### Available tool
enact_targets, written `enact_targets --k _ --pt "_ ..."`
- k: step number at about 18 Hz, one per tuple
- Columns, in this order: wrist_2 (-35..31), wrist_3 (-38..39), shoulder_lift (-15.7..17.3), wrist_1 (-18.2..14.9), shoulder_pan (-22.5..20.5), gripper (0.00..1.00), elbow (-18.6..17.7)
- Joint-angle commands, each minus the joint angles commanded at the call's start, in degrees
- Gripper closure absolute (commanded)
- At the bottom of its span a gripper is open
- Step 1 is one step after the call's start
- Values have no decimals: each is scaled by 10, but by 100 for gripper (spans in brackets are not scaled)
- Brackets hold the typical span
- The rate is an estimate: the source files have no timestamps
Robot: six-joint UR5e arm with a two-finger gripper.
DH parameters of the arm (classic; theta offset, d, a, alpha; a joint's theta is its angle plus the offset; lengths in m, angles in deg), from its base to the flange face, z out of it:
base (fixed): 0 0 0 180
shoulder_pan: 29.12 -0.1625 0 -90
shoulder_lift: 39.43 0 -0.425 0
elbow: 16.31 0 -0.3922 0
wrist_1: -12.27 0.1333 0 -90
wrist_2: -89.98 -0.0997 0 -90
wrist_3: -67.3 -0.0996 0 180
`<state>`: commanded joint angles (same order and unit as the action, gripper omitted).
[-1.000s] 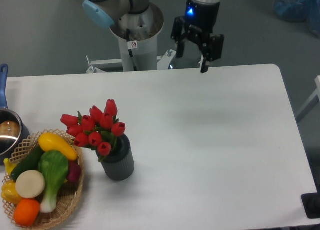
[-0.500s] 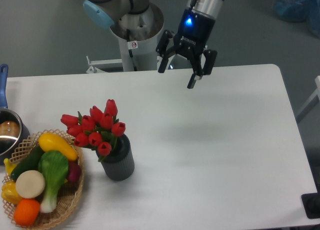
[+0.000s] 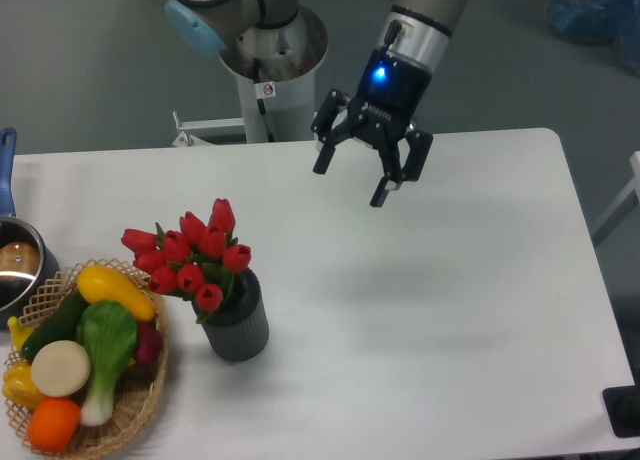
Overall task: Pick up the flowers from the vase
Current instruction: 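Move the open gripper down and toward the red tulips in the black vase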
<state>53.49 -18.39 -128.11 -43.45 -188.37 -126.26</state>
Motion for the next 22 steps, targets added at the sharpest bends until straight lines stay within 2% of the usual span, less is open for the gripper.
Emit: enact_targets --k 5,8,12,17,22 --pt "91 -2 -16 0 -17 0 -4" --pt "148 -11 -25 4 -30 0 -33" --pt "191 -4 -29 2 -28 0 -57" --pt "244 1 -50 0 -30 0 -66" --pt "261 6 -58 0 -31 0 -82"
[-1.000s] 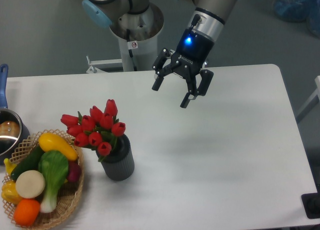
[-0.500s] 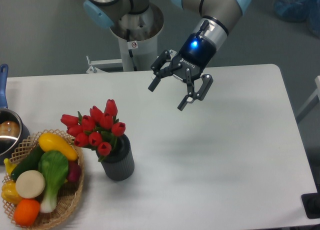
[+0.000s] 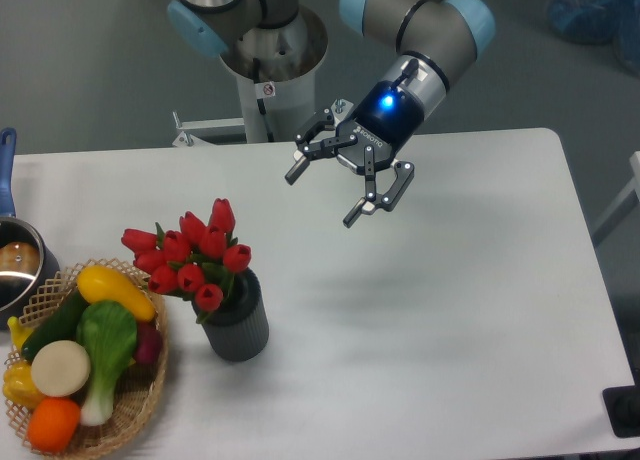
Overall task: Pick up the flowers from the vase
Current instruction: 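Move the open gripper down and toward the red tulips in the black vase, then lower the open gripper around the tulip stems just above the vase rim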
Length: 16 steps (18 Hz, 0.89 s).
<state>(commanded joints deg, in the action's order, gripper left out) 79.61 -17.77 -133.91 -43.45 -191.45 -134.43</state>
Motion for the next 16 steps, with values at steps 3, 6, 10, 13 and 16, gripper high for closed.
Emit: enact_targets --k 3,6,10,13,16 --pt "-3 -12 -17 4 4 0 6" --pt "-7 -24 -30 4 10 0 6" --pt "-11 -50 -33 4 27 0 4" --pt "-35 -62 -41 5 41 0 8" --pt "-75 -68 -44 5 65 0 22"
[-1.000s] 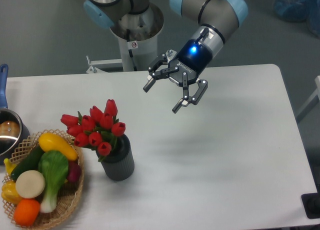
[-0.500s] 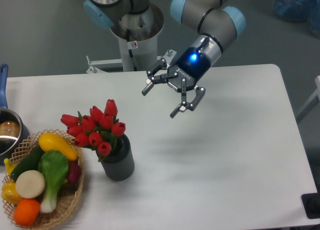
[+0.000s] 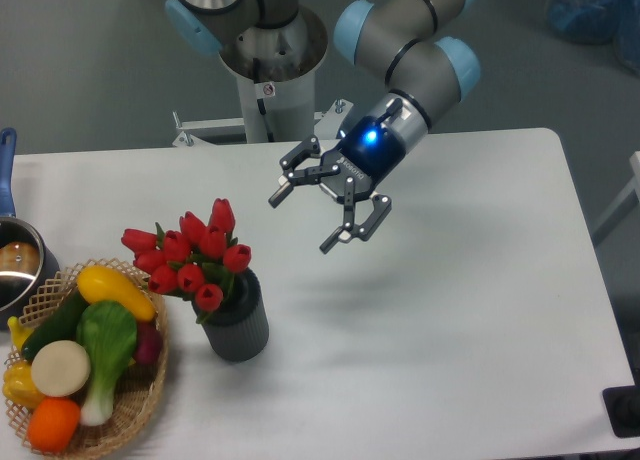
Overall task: Pick up the flowers from the vase
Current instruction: 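Lower the open gripper around the tulip stems just above the vase rim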
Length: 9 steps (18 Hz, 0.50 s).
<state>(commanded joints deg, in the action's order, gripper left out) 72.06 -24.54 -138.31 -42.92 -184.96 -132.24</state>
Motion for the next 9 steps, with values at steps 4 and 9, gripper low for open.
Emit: enact_targets --k 4,9 --pt "-4 -15 -2 0 12 0 -9" --pt "-4 -63 -12 0 19 0 -17"
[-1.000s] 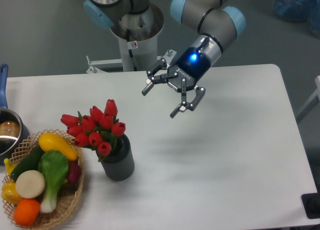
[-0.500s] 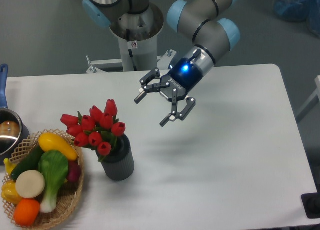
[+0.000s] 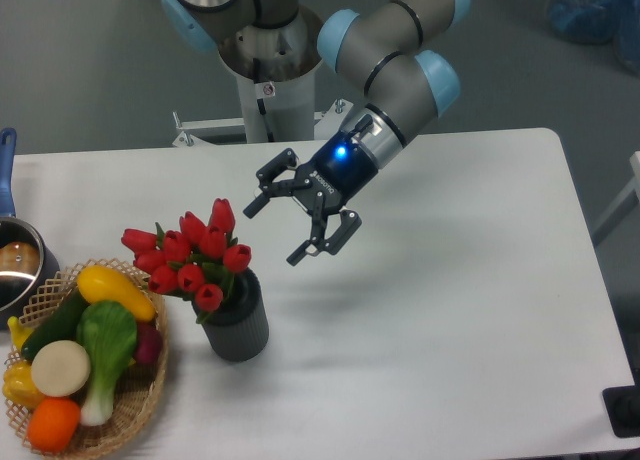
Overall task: Pick up the flowers from the vase
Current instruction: 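Lower the open gripper around the tulip stems just above the vase rim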
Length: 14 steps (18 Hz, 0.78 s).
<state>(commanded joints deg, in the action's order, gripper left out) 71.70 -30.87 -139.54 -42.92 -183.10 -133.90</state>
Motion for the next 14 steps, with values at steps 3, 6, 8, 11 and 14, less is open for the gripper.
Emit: enact_targets --k 3,6,8,11,14 --pt "2 -8 -1 1 13 0 3" --pt "6 -23 -12 2 21 0 7" --pt "5 -27 -14 4 33 0 9" --pt "3 -29 -30 40 37 0 11" --pt "4 -30 -38 45 41 0 12"
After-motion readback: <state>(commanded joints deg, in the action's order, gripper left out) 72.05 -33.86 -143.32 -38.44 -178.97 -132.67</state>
